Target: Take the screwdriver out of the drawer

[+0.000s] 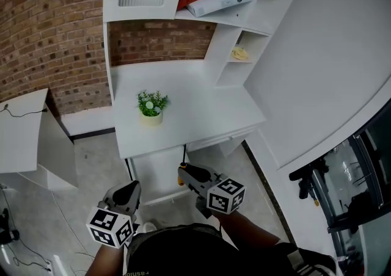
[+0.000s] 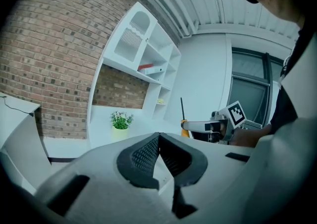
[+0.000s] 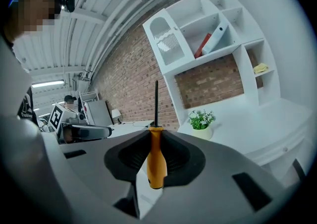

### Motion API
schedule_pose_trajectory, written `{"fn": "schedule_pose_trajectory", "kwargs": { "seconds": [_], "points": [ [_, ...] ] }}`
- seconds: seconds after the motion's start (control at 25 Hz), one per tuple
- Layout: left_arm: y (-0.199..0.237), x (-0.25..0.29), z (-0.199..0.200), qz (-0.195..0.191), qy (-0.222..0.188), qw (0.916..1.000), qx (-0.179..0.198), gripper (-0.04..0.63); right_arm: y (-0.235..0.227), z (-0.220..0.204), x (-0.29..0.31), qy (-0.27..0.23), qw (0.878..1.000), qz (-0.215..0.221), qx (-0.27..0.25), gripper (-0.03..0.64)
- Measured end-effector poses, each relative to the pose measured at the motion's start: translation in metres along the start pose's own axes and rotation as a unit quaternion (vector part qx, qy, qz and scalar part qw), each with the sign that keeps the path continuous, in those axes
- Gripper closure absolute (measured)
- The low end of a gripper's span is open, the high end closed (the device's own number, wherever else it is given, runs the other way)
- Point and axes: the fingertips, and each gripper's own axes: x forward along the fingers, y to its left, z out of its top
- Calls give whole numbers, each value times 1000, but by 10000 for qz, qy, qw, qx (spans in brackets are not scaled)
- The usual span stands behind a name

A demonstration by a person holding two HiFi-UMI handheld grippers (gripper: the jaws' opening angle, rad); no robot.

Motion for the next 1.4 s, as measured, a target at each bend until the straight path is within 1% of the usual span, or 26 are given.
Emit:
{"fn": "schedule_pose_trajectory", "kwargs": {
  "seconds": [0.24,0.4,0.64,0.8,0.92,1.04,1.16,1.4],
  "points": [
    [-37,17,1,304,-159,9994,-73,577,-13,8,-42,25,9994,270,-232,545],
    [-66,28,-7,509,-204,9984,-131,577,-25,4,-72,57,9985,400,-366,545],
    [-115,35,-26,798,-171,9964,-236,577,-39,-8,-113,72,9969,750,-212,545],
    [-138,34,-38,1101,-129,9933,-328,577,-45,-16,-135,114,9951,977,-126,545],
    [-156,30,-42,1235,-113,9916,-359,577,-47,-23,-147,225,9934,1119,-137,545],
    [-164,27,-48,1272,-30,9913,-343,577,-47,-26,-153,264,9929,1145,-176,545],
    [-162,22,-49,1252,0,9916,-330,577,-43,-26,-157,212,9935,1104,-168,545],
    [-154,22,-35,958,-5,9951,-231,577,-30,-21,-154,48,9957,917,-93,545]
  ]
}}
